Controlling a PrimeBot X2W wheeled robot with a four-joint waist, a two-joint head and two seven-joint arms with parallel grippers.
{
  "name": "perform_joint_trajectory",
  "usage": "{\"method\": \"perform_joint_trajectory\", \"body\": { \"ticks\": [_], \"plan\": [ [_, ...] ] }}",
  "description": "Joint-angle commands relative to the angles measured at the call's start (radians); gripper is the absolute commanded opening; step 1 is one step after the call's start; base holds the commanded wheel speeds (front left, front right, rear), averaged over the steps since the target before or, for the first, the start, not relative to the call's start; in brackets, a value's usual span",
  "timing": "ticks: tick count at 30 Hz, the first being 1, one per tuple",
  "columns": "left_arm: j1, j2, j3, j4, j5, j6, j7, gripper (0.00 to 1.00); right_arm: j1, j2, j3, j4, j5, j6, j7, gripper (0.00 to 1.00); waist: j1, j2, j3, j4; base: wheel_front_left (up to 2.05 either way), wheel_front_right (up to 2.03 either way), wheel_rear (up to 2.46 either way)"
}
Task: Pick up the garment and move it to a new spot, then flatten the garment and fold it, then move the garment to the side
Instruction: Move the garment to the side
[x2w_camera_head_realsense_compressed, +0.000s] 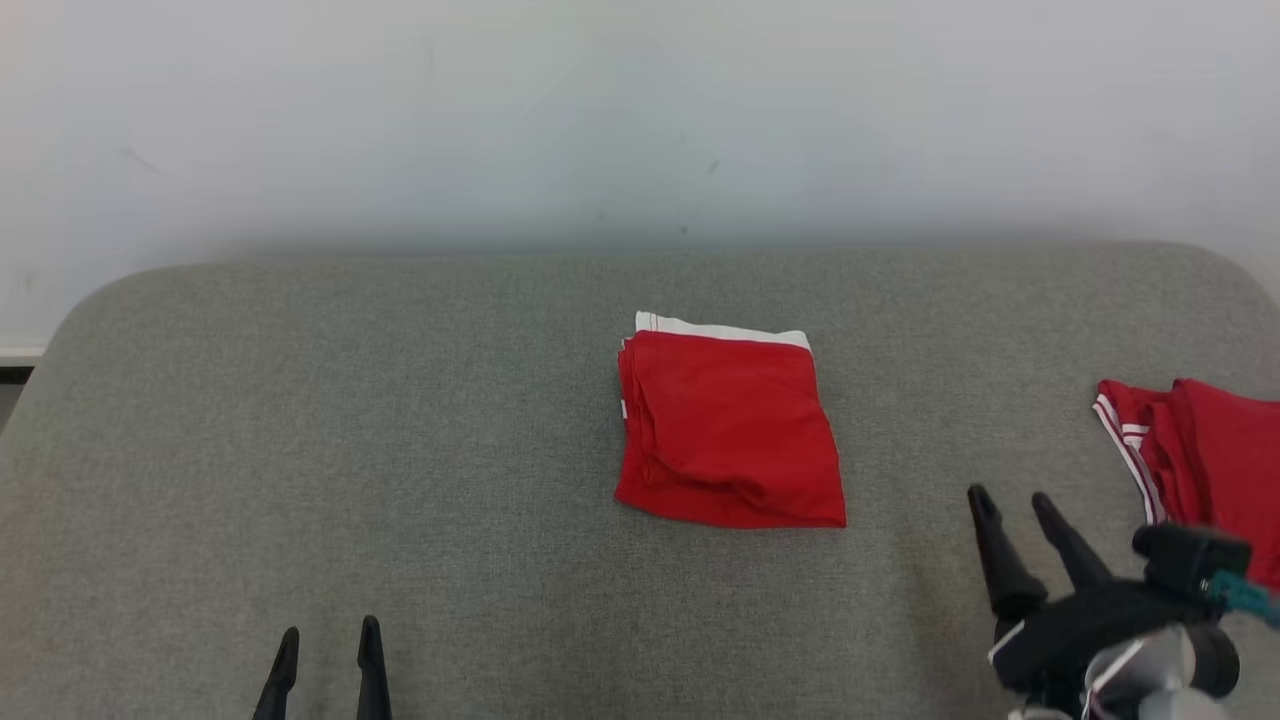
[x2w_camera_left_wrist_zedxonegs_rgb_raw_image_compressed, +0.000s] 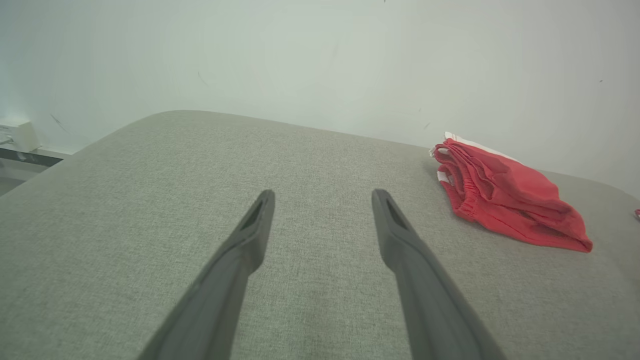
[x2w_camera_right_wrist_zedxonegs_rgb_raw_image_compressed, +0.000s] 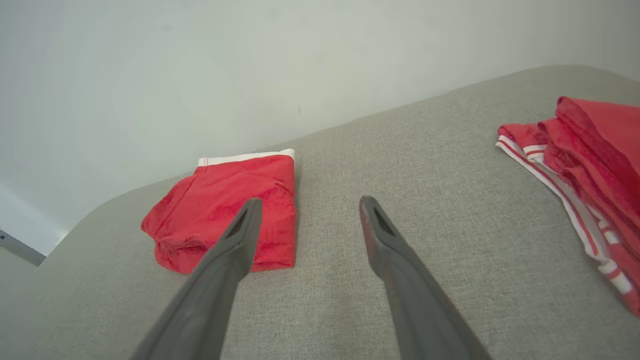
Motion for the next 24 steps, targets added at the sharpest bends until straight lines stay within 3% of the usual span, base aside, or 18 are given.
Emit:
{"method": "perform_joint_trajectory", "body": {
  "ticks": [1,5,14,18,24],
  "plan": [
    [-0.019,0.000,-0.004,-0.008,-0.014,0.002,-0.003,1.00,-0.055,-0.002,-0.027,0.007,0.018,-0.003,0.066,1.00,0.0000,0.0000,0.035,0.017,0.00,0.00,0.00],
    [-0.048,0.000,-0.013,-0.026,-0.026,0.012,-0.003,1.00,-0.229,0.015,-0.092,0.025,0.018,-0.003,0.260,1.00,0.0000,0.0000,0.104,0.042,0.00,0.00,0.00],
    [-0.120,0.000,-0.049,-0.021,-0.053,0.020,-0.003,1.00,-0.510,0.052,-0.196,0.143,-0.167,-0.003,0.632,1.00,0.0000,0.0000,0.243,0.127,0.00,0.00,0.00],
    [-0.143,0.000,-0.062,-0.023,-0.064,0.023,-0.003,1.00,-0.557,0.063,-0.208,0.177,-0.243,-0.003,0.721,1.00,0.0000,0.0000,0.286,0.162,0.00,0.00,0.00],
    [-0.170,0.000,-0.077,-0.021,-0.077,0.022,-0.003,1.00,-0.579,0.071,-0.224,0.218,-0.263,-0.003,0.755,1.00,0.0000,0.0000,0.324,0.198,0.00,0.00,0.00]
  ]
}}
